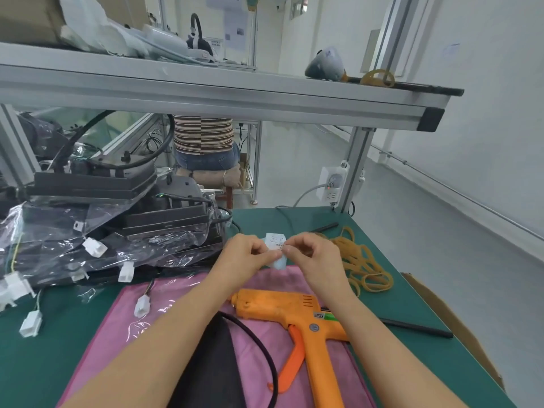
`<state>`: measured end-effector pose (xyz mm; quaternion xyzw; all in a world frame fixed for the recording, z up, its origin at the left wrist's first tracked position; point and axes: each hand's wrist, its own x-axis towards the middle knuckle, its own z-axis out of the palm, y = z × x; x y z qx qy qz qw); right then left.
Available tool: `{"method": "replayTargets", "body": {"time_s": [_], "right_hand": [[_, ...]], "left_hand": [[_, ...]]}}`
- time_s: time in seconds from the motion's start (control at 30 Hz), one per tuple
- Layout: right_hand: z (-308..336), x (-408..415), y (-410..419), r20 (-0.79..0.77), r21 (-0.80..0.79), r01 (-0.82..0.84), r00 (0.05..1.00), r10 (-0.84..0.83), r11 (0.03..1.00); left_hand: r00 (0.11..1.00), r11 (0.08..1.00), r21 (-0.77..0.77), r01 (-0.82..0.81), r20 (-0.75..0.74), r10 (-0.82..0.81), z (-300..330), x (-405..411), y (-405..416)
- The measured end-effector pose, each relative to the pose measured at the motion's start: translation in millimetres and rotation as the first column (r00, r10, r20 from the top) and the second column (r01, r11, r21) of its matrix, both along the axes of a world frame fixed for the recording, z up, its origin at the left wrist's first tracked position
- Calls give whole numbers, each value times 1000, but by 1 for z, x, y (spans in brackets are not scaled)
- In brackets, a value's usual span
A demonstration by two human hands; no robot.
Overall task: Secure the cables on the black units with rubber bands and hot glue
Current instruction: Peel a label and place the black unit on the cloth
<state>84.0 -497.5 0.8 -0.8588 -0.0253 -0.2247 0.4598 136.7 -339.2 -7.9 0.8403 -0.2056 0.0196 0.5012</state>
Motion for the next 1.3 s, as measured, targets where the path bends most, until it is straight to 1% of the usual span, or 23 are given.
{"method": "replayTargets", "body": {"time_s": [0.03, 0.1, 0.13, 0.17, 0.2, 0.23, 0.27, 0.37, 0.43, 0.47, 0.53, 0.6, 0.63, 0.7, 0.77, 0.83, 0.93, 1.07, 1.13, 1.2, 1.27, 1.3], "right_hand": [[0, 0, -1, 7, 57, 43, 999, -44, 997], [5, -3, -4, -36, 281, 131, 991, -127, 951], [9, -5, -6, -78, 372, 153, 988, -133, 915], [13, -9, -7, -123, 423, 151, 987, -108, 894], [17, -13, -6, -166, 449, 133, 984, -64, 884], [20, -17, -3, -203, 466, 111, 979, -16, 878], [24, -22, 1, -235, 483, 97, 972, 23, 870], [37, -38, 16, -291, 499, 34, 948, 131, 866], [44, -51, 26, -318, 440, -64, 922, 222, 896], [45, -58, 32, -337, 399, -126, 901, 273, 908], [43, -71, 46, -386, 353, -241, 842, 376, 904], [37, -78, 63, -434, 303, -315, 794, 425, 899], [34, -80, 71, -451, 268, -338, 784, 427, 902], [27, -78, 84, -470, 209, -355, 781, 412, 911], [22, -76, 96, -492, 179, -356, 775, 397, 917], [19, -73, 106, -527, 158, -356, 758, 384, 921], [14, -66, 119, -575, 80, -356, 746, 335, 931], [12, -59, 130, -632, -66, -355, 738, 236, 933], [10, -57, 134, -612, -233, -358, 777, 150, 904], [10, -56, 138, -528, -433, -318, 848, 49, 843], [8, -56, 138, -442, -536, -248, 897, -18, 807], [6, -56, 136, -420, -541, -210, 906, -46, 814]], "left_hand": [[1000, 998, 63, 1, 17, -2, -2, 0, 1], [998, 966, 259, 26, 42, -38, -3, -1, 5], [996, 920, 389, 55, 39, -76, -2, -2, 8], [993, 856, 510, 89, 24, -117, 0, -4, 12], [989, 800, 588, 120, 2, -150, 4, -6, 16], [985, 775, 614, 150, -29, -167, 9, -7, 21], [982, 784, 593, 182, -71, -175, 14, -9, 25], [963, 875, 414, 249, -200, -179, 38, -23, 45], [974, 921, 338, 194, -181, -139, 50, -37, 69], [987, 946, 301, 118, -137, -80, 52, -47, 84], [991, 976, 191, -107, -62, 120, 48, -71, 117], [949, 949, 68, -307, -56, 311, 35, -101, 141], [926, 929, 35, -369, -78, 371, 26, -116, 149], [891, 904, 15, -428, -158, 425, 3, -139, 155], [877, 904, -7, -428, -245, 414, -18, -155, 152], [900, 924, -102, -368, -289, 326, -29, -163, 145], [934, 946, -157, -284, -269, 236, -33, -166, 139], [944, 948, -170, -270, -239, 226, -33, -164, 141], [946, 951, -159, -267, -230, 227, -34, -164, 142], [937, 945, -152, -291, -247, 249, -35, -163, 142], [917, 937, -114, -331, -273, 290, -37, -163, 142], [906, 930, -74, -361, -263, 331, -37, -163, 141]]}}
